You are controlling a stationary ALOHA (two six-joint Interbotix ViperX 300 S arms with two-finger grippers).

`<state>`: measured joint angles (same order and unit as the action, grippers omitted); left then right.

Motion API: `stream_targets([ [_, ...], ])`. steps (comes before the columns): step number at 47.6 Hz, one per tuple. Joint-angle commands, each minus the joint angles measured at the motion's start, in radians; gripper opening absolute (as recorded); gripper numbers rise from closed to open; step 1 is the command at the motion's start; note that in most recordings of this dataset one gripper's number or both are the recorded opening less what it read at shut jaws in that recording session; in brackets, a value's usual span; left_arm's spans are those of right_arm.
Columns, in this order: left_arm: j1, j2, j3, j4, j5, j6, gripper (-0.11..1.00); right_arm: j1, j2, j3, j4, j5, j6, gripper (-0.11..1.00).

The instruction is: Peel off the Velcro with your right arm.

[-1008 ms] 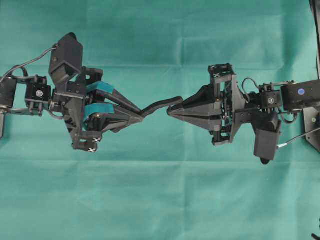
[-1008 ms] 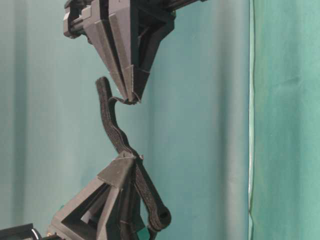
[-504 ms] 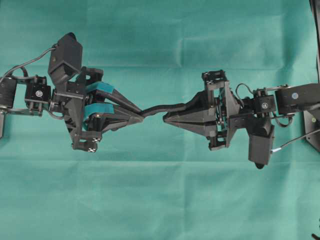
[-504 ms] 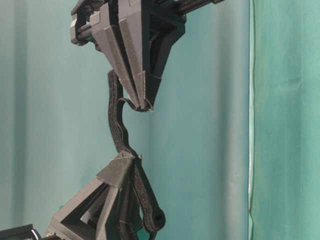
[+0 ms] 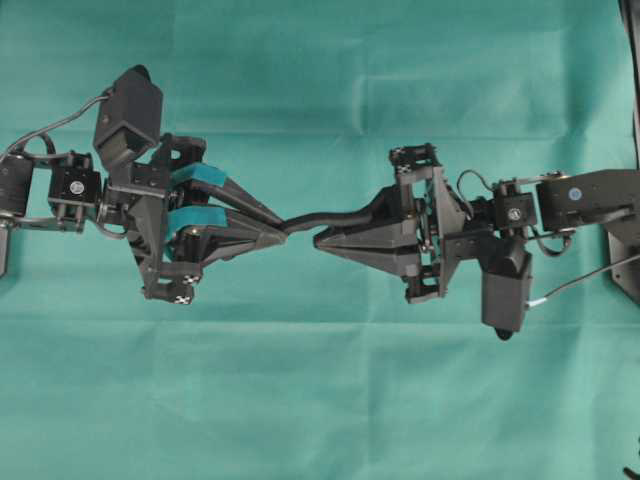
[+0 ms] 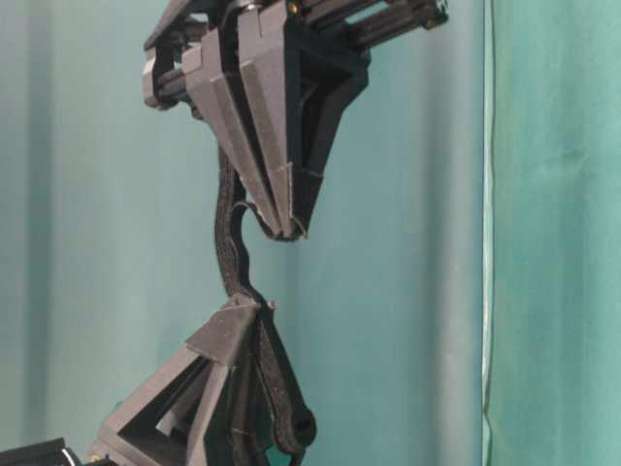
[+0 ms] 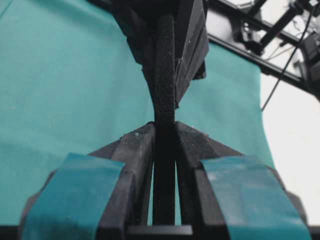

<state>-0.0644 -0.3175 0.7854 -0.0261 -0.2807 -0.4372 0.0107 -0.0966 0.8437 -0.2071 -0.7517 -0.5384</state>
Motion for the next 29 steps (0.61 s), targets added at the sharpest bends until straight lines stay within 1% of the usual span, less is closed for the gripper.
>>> stream_targets([
  [1, 0.005, -0.009, -0.009, 0.000, -0.012, 0.002, 0.10, 0.005, 0.000, -0.029, -0.002, -0.003, 0.003, -0.10],
  [29, 0.005, -0.009, -0.002, -0.002, -0.031, 0.002, 0.10, 0.017, 0.060, -0.071, -0.002, 0.002, 0.005, -0.10],
])
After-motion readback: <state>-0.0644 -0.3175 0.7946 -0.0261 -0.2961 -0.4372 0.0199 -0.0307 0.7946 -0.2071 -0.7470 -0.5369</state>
